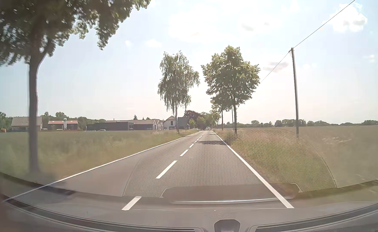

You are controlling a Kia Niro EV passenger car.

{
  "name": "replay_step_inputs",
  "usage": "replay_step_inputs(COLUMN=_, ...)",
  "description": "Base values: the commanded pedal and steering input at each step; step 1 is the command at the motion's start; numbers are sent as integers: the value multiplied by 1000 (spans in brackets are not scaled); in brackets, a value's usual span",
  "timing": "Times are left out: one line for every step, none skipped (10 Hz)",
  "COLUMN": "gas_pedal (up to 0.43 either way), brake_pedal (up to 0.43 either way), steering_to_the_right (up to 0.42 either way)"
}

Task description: Follow the waypoints while adhering to traffic rules and regulations

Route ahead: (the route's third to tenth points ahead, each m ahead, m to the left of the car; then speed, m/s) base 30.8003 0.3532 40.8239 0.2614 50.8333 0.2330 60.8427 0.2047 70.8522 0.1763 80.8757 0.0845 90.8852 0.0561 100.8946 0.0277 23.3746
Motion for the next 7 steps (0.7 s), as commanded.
replay_step_inputs(gas_pedal=461, brake_pedal=6, steering_to_the_right=2)
replay_step_inputs(gas_pedal=461, brake_pedal=6, steering_to_the_right=2)
replay_step_inputs(gas_pedal=469, brake_pedal=6, steering_to_the_right=3)
replay_step_inputs(gas_pedal=469, brake_pedal=6, steering_to_the_right=4)
replay_step_inputs(gas_pedal=469, brake_pedal=6, steering_to_the_right=4)
replay_step_inputs(gas_pedal=469, brake_pedal=6, steering_to_the_right=4)
replay_step_inputs(gas_pedal=469, brake_pedal=6, steering_to_the_right=4)
